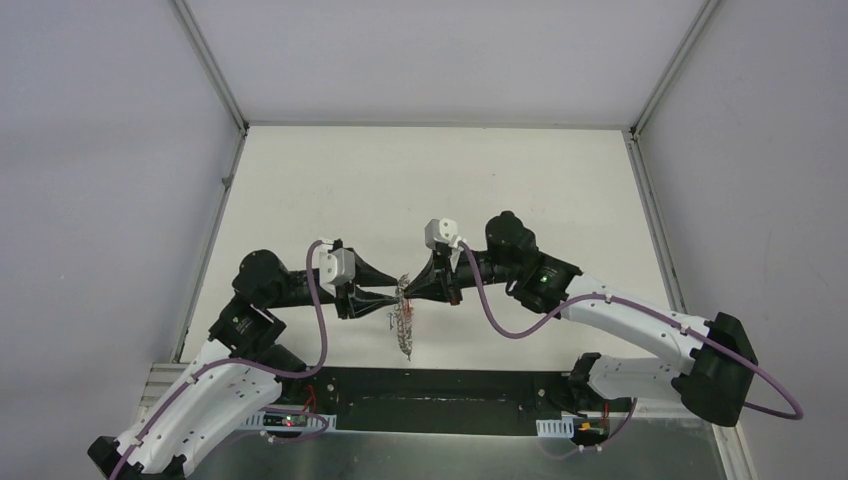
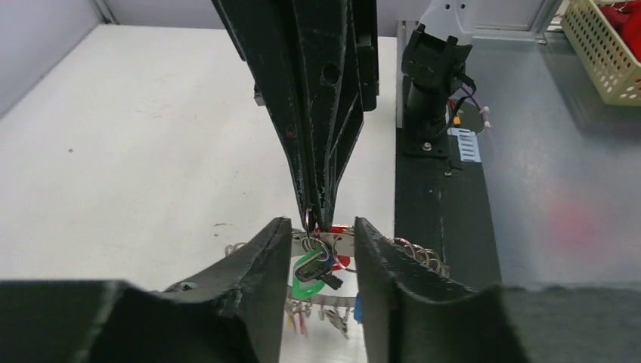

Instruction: Put the keys on the keyring

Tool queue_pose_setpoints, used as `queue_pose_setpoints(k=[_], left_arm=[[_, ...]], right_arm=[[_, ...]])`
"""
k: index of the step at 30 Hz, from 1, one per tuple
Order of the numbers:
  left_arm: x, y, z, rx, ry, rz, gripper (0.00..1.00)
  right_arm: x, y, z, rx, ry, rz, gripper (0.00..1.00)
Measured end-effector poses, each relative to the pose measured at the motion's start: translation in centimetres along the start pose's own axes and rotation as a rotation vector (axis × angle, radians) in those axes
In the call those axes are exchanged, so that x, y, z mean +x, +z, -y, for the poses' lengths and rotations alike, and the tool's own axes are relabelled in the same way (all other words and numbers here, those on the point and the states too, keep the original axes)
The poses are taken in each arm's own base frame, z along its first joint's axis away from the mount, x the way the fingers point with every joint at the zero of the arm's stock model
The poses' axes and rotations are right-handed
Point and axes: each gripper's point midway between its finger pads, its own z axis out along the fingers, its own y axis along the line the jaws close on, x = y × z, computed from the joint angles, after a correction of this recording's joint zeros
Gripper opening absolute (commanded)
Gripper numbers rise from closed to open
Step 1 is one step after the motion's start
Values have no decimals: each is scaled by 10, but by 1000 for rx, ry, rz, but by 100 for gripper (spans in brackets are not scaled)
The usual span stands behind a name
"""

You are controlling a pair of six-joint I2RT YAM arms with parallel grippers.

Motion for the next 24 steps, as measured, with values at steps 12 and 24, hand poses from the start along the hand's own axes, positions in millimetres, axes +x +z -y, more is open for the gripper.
queue_pose_setpoints(k=[12,24], left_arm=[[6,-1,-5,-15,13,-53,43],[29,13,-13,15,-34,-123,30]], right_arm=[[12,-21,14,100,75,-323,0],[34,-43,8,90,189,-606,0]])
